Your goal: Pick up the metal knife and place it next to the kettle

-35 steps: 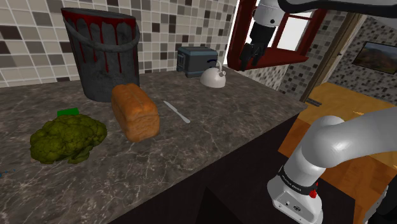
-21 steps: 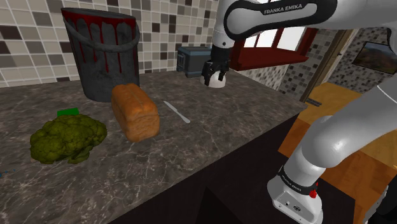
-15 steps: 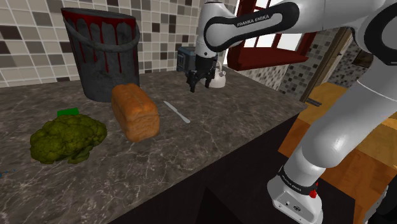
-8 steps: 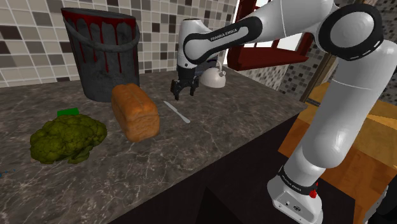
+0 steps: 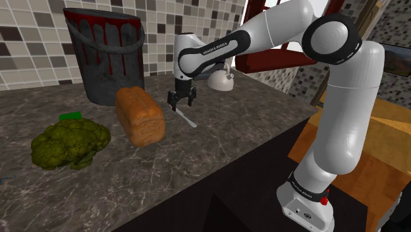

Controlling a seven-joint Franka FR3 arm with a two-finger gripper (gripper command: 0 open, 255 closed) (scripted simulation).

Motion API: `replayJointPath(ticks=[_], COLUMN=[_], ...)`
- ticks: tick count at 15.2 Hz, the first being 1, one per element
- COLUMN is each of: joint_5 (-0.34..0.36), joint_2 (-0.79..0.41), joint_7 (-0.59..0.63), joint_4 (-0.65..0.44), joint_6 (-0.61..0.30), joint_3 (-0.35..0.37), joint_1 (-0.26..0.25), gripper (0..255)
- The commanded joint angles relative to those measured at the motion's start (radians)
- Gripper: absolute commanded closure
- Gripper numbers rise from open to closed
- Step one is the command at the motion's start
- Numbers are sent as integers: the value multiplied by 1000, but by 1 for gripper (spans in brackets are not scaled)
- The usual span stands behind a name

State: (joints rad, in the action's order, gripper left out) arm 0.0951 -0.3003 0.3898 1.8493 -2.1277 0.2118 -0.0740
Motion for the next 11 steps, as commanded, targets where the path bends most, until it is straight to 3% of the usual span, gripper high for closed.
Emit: replayJointPath(ticks=[1, 11], joint_5=[5, 10], joint_2=[-16, -32], joint_7=[4, 8], joint_4=[5, 19], joint_6=[-22, -51], joint_3=[-1, -3], joint_1=[-2, -3], gripper=[0, 0])
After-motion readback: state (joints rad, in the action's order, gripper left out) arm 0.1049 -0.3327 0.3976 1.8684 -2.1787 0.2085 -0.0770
